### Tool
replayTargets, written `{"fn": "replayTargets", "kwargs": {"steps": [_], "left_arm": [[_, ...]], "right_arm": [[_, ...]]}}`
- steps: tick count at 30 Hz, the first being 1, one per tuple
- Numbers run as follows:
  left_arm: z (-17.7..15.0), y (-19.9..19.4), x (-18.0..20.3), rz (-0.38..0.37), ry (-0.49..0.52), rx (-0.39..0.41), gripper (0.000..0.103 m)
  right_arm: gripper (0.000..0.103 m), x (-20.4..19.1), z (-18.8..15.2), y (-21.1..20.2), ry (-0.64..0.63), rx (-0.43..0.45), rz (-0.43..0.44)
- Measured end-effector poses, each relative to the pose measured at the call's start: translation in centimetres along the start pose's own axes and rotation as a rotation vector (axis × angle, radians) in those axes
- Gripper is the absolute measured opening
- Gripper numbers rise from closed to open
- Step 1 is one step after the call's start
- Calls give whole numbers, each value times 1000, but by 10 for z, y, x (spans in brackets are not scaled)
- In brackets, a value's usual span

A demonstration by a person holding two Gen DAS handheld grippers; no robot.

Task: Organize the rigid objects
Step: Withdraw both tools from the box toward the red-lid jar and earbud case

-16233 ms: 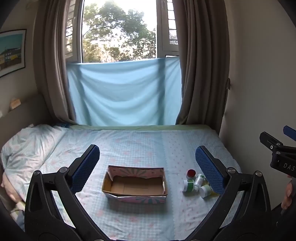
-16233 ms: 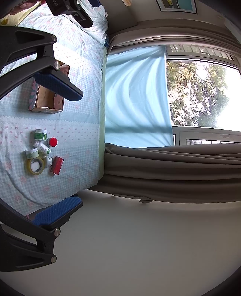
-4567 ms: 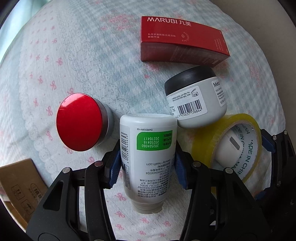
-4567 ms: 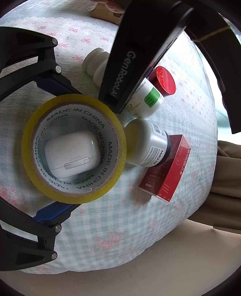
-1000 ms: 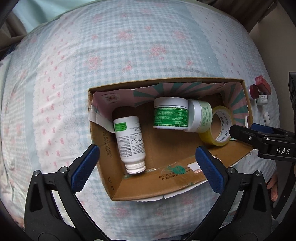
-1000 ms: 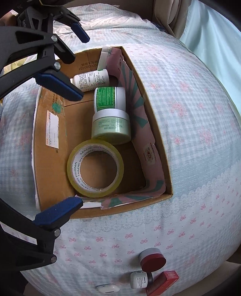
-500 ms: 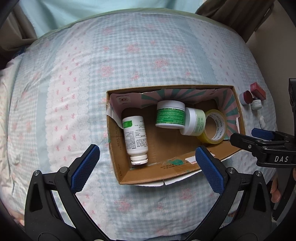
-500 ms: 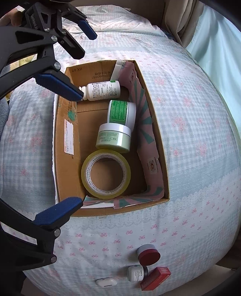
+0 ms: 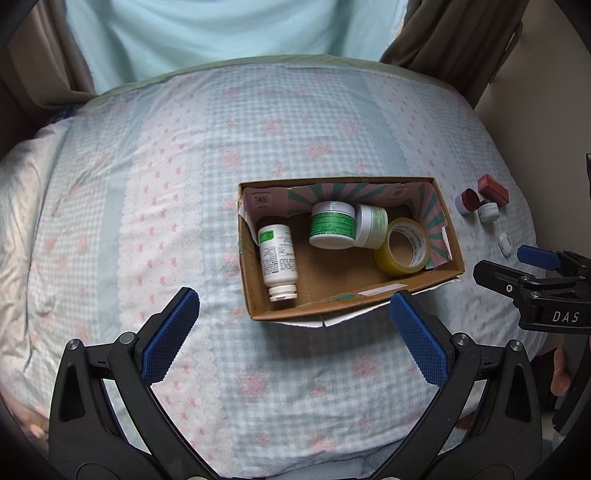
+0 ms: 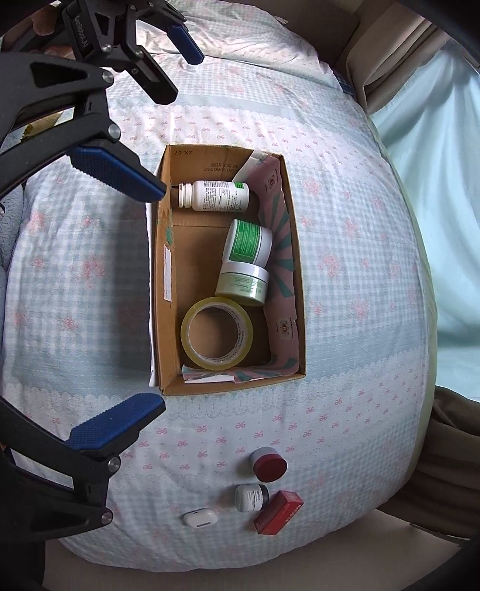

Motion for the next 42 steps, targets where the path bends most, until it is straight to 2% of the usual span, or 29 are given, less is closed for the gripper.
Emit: {"fn": "replayTargets", "kwargs": {"steps": [6, 9, 13, 20, 24, 29, 36, 42], "left_arm": [[-19, -44, 1, 1, 18, 56, 103], [-22, -64, 11, -31, 35, 87, 103], [-23, -79, 38, -94, 70, 105, 103], [-28, -83, 104, -181, 124, 90, 103], [-32, -77, 149, -192, 165, 75, 103], [-34, -66, 211, -161, 195, 86, 103], [-36, -23, 297, -133, 142, 47, 103], [-34, 34, 354, -70, 147, -16, 103]], "right_arm": [[103, 2, -24, -40, 7, 49, -52], [103, 9, -35, -61, 31, 80, -80], [103, 31, -54, -89, 96, 118, -119], [103, 94, -97, -127, 225, 126, -200], [103, 137, -118, -140, 279, 132, -223], [103, 196, -130, -145, 290, 152, -229], [103, 286, -122, -124, 193, 148, -212], [103, 339, -103, -87, 57, 109, -240]]}}
Point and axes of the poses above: each gripper's, at about its wrist camera, not at the fingertips, and y roughly the way its jaws point, x to its right, z to its top, the point moved 4 cm from there along y, roughly the way its jaws point, and after that the axes turned 8 degrees about -y, right-handed, at the moved point
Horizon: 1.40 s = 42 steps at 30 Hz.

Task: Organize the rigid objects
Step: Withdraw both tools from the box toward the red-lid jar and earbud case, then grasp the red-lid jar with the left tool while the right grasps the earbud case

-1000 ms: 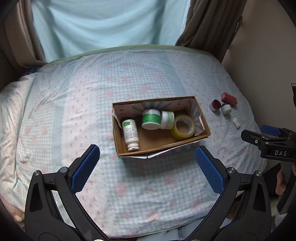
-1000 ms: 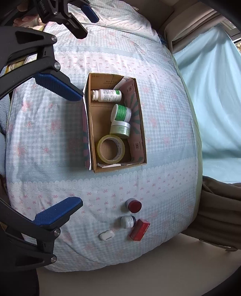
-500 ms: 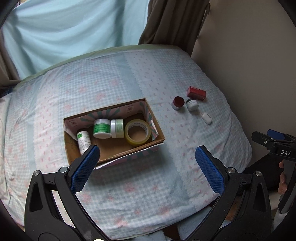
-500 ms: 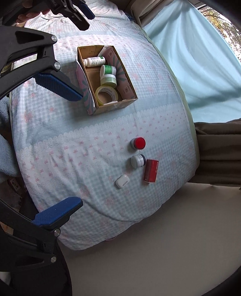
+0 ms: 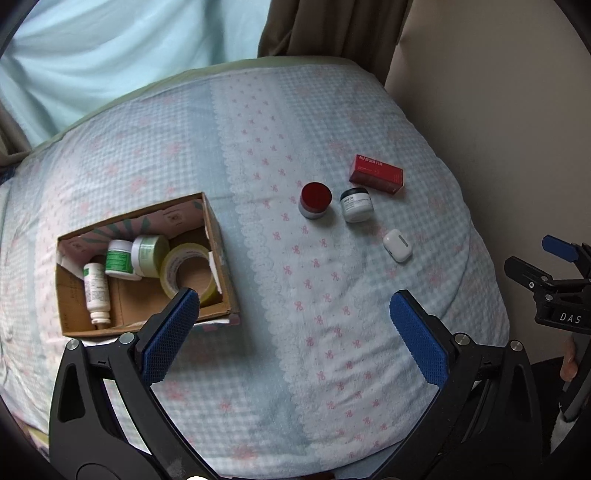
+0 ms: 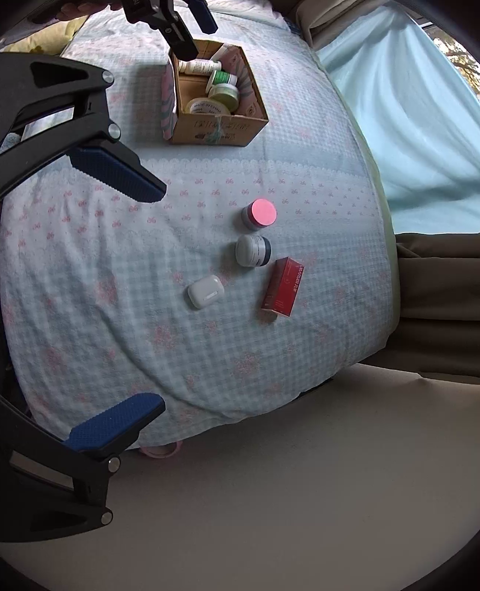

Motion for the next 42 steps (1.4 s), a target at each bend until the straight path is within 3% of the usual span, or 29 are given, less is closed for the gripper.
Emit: {"fn": "replayTargets", "kwargs": {"steps": [8, 13, 20, 24, 26, 29, 35, 38, 40, 42], "left_arm": [[27, 97, 16, 83, 5, -56, 103], [43, 162, 11, 103, 4, -36, 102], [56, 238, 9, 76, -16, 9, 101], [61, 270, 9, 50, -18, 34, 89], [62, 280, 10, 12, -17, 43, 89], [61, 284, 17, 2, 19, 80, 87], [67, 291, 25, -9, 69, 106, 78], [72, 292, 28, -28, 88, 113, 68], [73, 293, 34, -42, 118, 113, 52], [74, 293, 38, -26, 147, 115, 52]], "right_arm": [[103, 14, 16, 84, -94, -28, 26], [103, 6, 10, 142, -114, -11, 51], [97, -15, 3, 200, -192, 29, 70], [97, -24, -1, 225, -233, 33, 67], [95, -27, -2, 234, -253, 34, 70], [80, -30, -2, 243, -281, 24, 73], [70, -28, -2, 247, -285, 22, 93], [62, -32, -2, 246, -296, 24, 96], [55, -34, -4, 246, -299, 24, 106], [49, -35, -5, 247, -301, 23, 102]]}}
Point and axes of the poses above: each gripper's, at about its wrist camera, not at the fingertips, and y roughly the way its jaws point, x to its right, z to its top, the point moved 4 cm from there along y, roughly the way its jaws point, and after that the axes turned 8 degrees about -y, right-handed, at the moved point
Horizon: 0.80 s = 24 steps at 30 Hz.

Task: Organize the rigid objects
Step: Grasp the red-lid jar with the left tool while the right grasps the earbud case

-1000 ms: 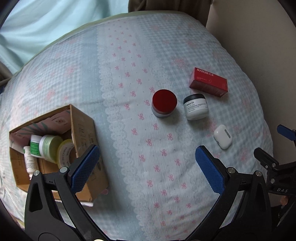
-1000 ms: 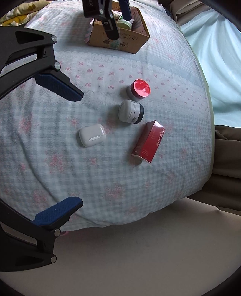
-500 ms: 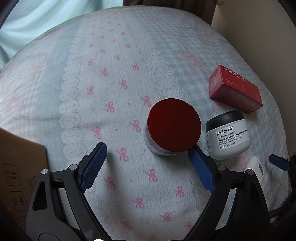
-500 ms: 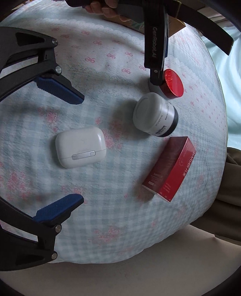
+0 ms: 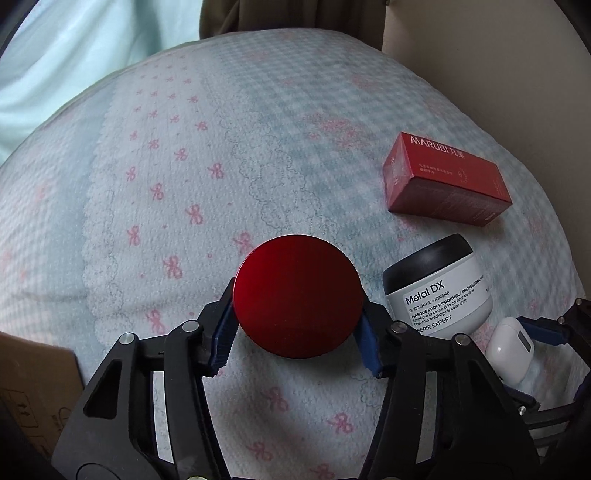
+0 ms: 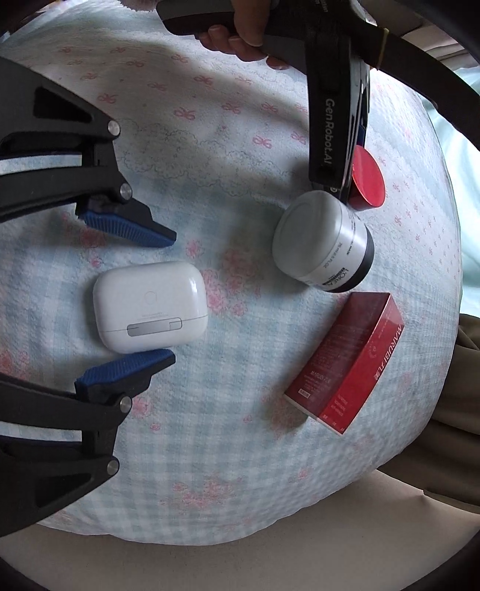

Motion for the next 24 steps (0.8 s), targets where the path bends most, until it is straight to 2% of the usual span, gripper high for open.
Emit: {"fn": "replayTargets", "kwargs": {"steps": [2, 15, 20, 24], "left_arm": [[1, 0, 0, 3, 2, -2, 52], [-3, -17, -9, 25, -55, -21, 52], [3, -47, -17, 31, -97, 6, 52], [16, -89, -20, 26, -120, 44, 52]], "right_arm": [[42, 0, 0, 0, 2, -1, 10], [42, 4, 11, -12, 60, 16, 18], [42, 11, 24, -38, 107, 62, 15], [42, 14, 36, -72, 108, 105, 0]]}}
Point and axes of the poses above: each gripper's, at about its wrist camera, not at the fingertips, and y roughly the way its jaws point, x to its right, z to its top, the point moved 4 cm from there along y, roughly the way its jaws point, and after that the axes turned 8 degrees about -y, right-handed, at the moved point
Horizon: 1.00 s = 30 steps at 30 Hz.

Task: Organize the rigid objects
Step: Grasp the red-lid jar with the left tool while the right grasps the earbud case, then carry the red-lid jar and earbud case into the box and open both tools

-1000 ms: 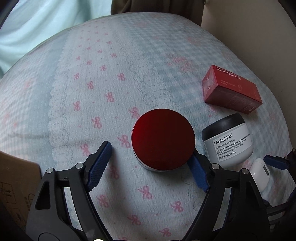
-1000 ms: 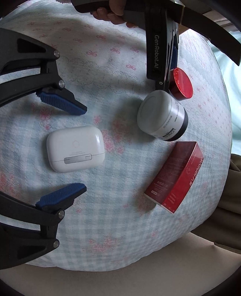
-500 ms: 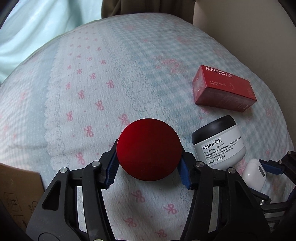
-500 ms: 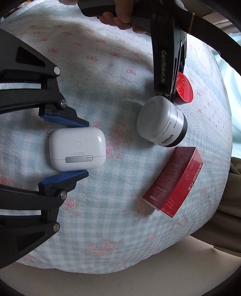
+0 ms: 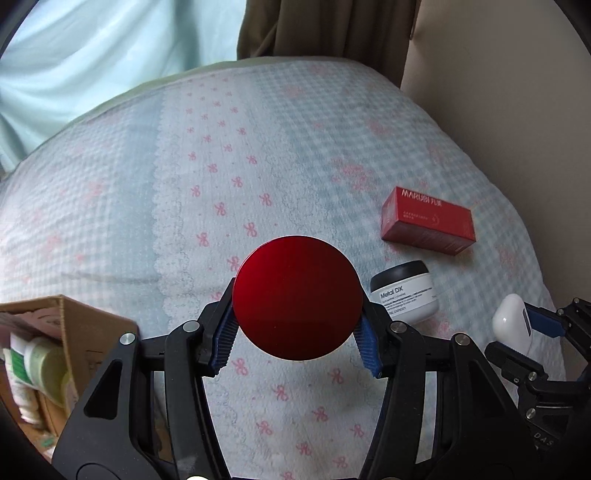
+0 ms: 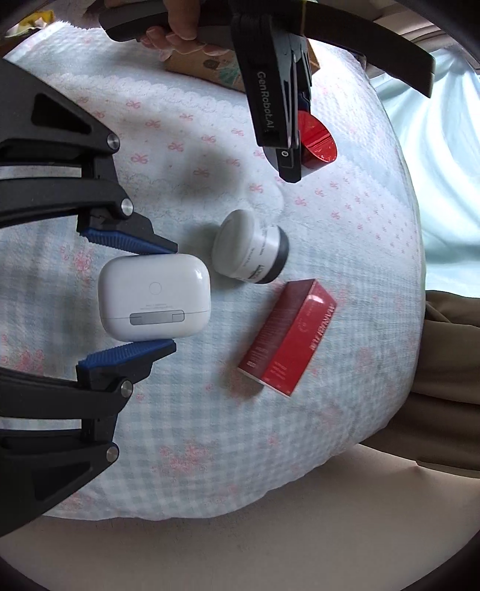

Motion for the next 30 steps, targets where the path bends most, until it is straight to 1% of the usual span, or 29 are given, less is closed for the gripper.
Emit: {"fn": "replayTargets", "kwargs": {"steps": [6, 11, 14, 19, 21, 25, 30], "left_arm": [[23, -88, -8, 20, -32, 71, 52], [28, -170, -23, 51, -73, 111, 52], [27, -215, -40, 74, -102, 133, 52], [20, -280, -79, 104, -160, 162, 52], [14, -300, -98, 104, -189, 168, 52], [-3, -328, -142, 115, -216, 167, 52], [-25, -352, -204, 122, -219, 147, 52]], "right_arm": [[42, -7, 32, -71, 8, 63, -18], [42, -13, 60, -137, 13, 111, -26], [42, -25, 72, -172, 4, 142, -16], [42, -56, 89, -217, -27, 184, 8], [42, -71, 94, -230, -30, 193, 19], [42, -106, 108, -252, -28, 198, 33], [42, -160, 125, -270, 11, 201, 68]]}}
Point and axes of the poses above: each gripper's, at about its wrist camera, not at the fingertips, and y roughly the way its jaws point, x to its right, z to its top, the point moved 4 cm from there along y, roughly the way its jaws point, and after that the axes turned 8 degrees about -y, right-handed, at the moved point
